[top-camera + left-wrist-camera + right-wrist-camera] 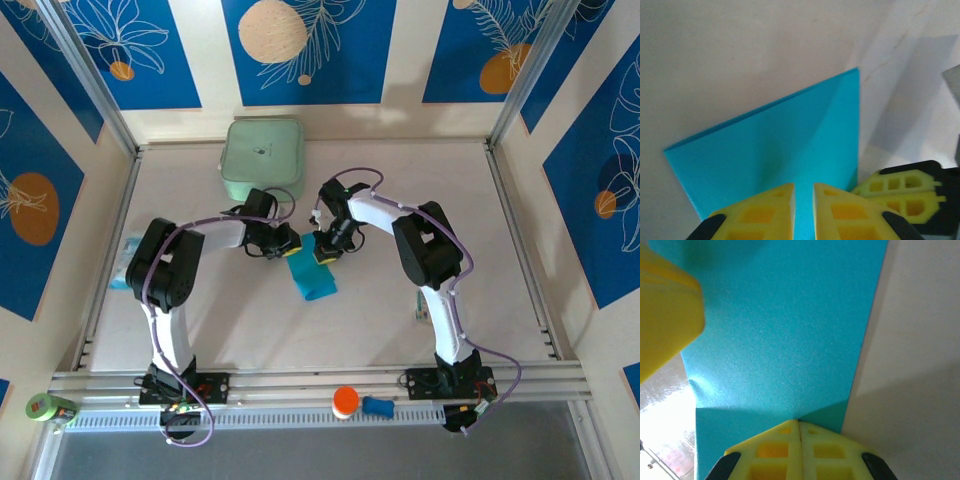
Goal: Fold a paper plane with a square sheet of paper (pick it up from the middle)
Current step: First fold the square sheet of paper in half at the center of the table.
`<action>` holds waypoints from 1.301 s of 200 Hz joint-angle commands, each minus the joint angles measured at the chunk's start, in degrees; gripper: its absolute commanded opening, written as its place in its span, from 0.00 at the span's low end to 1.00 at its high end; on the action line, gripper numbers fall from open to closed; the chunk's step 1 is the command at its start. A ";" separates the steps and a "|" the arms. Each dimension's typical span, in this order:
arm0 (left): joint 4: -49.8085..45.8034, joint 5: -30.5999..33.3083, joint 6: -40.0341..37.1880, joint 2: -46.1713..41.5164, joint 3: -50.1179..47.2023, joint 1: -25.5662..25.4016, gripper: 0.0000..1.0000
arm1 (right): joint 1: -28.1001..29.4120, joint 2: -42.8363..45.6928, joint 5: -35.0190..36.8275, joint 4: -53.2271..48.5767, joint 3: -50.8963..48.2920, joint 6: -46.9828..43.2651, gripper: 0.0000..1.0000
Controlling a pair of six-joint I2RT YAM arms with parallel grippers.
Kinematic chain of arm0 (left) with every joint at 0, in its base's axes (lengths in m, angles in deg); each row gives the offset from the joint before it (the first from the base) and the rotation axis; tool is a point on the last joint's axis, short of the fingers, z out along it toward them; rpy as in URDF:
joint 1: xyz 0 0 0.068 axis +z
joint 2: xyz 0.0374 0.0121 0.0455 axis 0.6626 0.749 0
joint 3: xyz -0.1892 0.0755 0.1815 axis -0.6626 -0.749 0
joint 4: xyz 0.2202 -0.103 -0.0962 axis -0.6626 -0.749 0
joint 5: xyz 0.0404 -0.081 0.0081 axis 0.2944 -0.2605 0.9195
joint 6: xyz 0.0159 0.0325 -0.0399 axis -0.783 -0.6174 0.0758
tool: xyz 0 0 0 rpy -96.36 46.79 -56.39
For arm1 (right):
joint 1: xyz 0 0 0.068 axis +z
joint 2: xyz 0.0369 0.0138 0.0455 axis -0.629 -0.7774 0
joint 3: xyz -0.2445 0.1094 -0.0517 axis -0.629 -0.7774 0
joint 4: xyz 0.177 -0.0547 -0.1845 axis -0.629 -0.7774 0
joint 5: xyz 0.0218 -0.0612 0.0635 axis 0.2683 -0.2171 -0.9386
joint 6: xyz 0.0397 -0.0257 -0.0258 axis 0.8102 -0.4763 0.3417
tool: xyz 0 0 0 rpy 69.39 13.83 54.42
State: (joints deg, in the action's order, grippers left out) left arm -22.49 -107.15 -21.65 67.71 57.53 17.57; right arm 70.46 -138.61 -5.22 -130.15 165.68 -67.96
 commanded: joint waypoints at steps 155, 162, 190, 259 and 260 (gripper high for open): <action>-4.93 5.73 0.76 5.41 -3.07 -0.25 0.13 | 7.58 12.79 -4.96 12.37 -8.78 26.81 0.00; -4.87 5.75 0.63 5.57 -3.17 -0.25 0.13 | 8.00 12.82 -4.51 12.54 -9.35 27.24 0.00; -4.15 5.51 0.86 6.12 -3.39 -0.25 0.13 | 8.72 12.04 -4.56 12.95 -11.31 27.27 0.00; -4.16 5.07 -1.81 6.49 -2.90 -0.25 0.12 | 6.12 12.83 -3.11 14.88 -14.22 26.68 0.00; -4.17 5.11 -1.84 6.48 -2.90 -0.25 0.12 | 6.04 12.82 -3.11 14.90 -14.24 26.68 0.00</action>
State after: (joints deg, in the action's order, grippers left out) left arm -21.18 -107.06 -21.30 69.63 57.14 17.57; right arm 78.46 -126.37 -8.46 -116.46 151.80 -41.91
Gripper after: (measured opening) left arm 0.124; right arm 0.042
